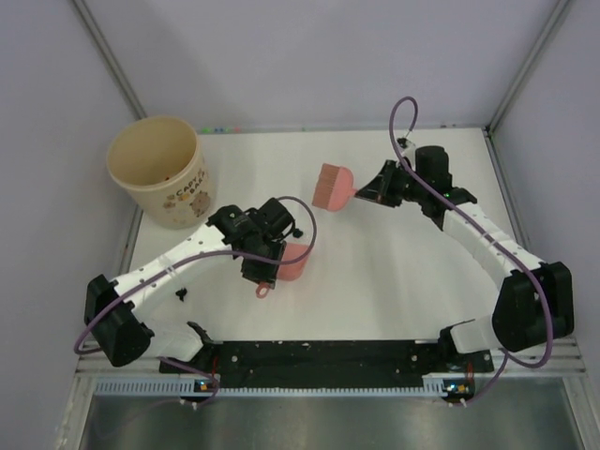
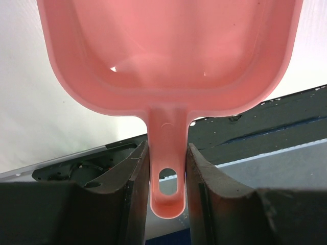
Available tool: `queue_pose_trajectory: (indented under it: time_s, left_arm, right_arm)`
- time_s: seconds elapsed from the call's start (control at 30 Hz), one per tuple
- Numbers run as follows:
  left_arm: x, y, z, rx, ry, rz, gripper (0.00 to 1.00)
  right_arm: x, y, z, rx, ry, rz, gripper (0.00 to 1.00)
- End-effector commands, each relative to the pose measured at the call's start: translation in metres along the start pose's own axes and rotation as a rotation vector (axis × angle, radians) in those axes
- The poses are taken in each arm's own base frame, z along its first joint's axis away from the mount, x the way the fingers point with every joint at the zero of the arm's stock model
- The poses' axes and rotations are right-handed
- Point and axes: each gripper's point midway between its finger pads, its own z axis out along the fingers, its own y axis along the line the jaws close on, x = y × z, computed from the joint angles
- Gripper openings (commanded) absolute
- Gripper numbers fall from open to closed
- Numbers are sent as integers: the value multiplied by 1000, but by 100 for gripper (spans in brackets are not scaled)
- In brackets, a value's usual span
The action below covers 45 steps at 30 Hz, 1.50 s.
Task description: Sweep away the paper scraps from the table
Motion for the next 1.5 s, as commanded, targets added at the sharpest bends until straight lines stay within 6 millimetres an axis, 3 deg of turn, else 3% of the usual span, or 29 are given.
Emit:
queue_pose_trajectory:
  time_s: [0.0,0.57,0.83,1.0,1.23,1.47]
  left_arm:
    - [-5,-4,14,-13,9,39,0]
    - [-27,-12,64,-93,87,64,0]
    - [-34,-15,74,-106,92,74,0]
    - [-34,-14,79,-110,99,82,0]
    - [-34,-10,84,-117,112,97,0]
    - [-36,-6,87,-103,112,82,0]
  right_arm:
    - [-26,31,11,-107,-79,-65,0]
    - [-8,-11,67,-92,-7,-41,0]
    - [26,-27,94,-78,126,-25,0]
    - [42,-32,105,-85,177,-41,0]
    - [44,-36,115,-107,189,-47,0]
    - [62,-35,119,-142,248,-51,0]
